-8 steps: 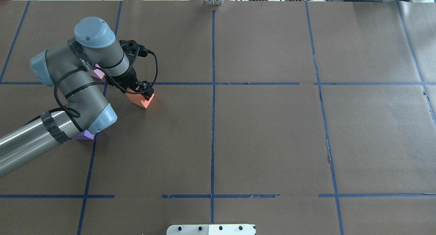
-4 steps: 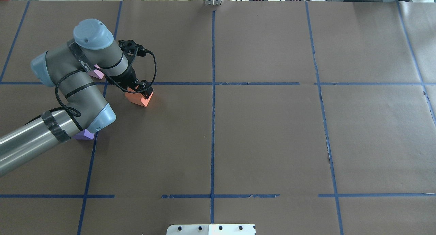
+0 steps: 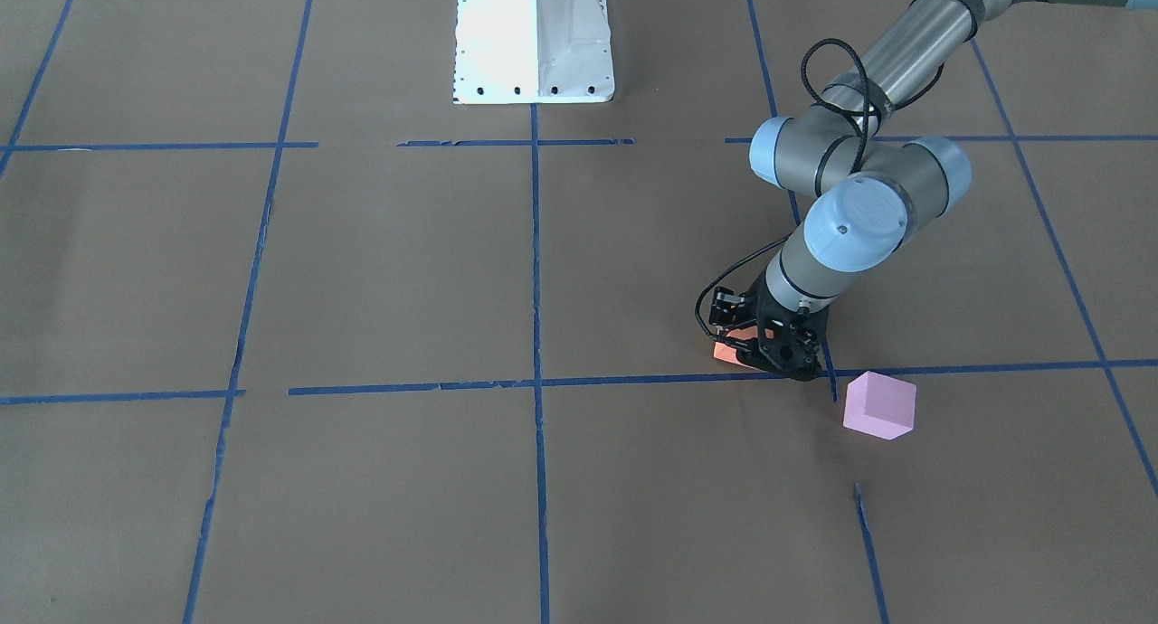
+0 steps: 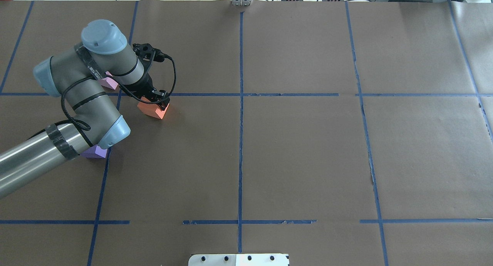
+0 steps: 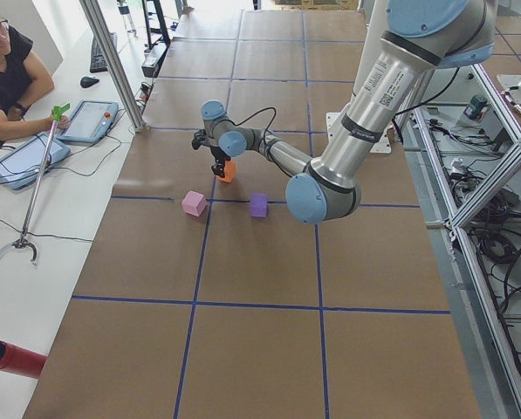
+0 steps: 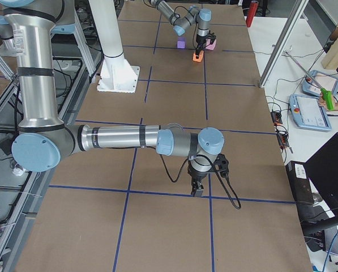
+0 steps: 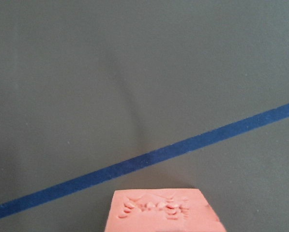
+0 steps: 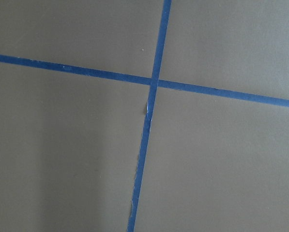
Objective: Arrange blocks in a line
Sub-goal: 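Lift the orange cube with the left gripper and carry it toward the pink cube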
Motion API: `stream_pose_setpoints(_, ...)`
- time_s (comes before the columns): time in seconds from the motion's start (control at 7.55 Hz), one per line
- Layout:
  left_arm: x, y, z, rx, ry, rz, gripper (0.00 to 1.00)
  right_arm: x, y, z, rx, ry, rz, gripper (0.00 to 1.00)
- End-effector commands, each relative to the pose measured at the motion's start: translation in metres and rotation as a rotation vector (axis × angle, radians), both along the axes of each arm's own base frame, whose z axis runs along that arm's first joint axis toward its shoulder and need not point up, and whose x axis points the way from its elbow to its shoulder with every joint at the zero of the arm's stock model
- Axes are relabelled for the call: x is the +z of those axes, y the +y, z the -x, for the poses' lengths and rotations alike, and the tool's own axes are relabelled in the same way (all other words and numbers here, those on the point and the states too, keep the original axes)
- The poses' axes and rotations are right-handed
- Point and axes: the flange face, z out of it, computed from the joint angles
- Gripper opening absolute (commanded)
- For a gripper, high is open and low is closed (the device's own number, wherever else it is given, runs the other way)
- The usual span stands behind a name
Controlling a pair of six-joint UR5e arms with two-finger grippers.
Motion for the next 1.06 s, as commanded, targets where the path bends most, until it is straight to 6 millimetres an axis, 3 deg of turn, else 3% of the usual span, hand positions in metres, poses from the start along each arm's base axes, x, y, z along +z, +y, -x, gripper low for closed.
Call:
stream_pose_setpoints(0.0,-0.030,-0.021,0.065,-0.047,0.026,0.037,0.00,0.000,0.000,0.000,0.000,0.000,0.000,1.00)
stream_pose_setpoints(0.13,-0.059,-0.012,0.088,-0.066,0.016,0.050,0.00,0.000,0.000,0.000,0.000,0.000,0.000,1.00)
stream_pose_setpoints(0.4,-0.085,0.002,0.167,-0.118,-0.007,0.041,0.00,0.000,0.000,0.000,0.000,0.000,0.000,1.00)
stream_pose_setpoints(0.53,-0.065,0.015,0.206,-0.123,-0.022,0.039,0.00,-0.001,-0.001,0.000,0.000,0.000,-0.002,1.00)
stream_pose_setpoints(0.66,-0.026,0.024,0.224,-0.117,-0.011,0.116,0.00,0.000,0.000,0.000,0.000,0.000,0.000,1.00)
stream_pose_setpoints(0.8,0.005,0.030,0.235,-0.122,-0.022,0.167,0.00,-0.001,-0.001,0.000,0.000,0.000,-0.002,1.00)
stream_pose_setpoints(0.93,0.024,0.027,0.236,-0.128,-0.037,0.195,0.00,0.000,0.000,0.000,0.000,0.000,0.000,1.00)
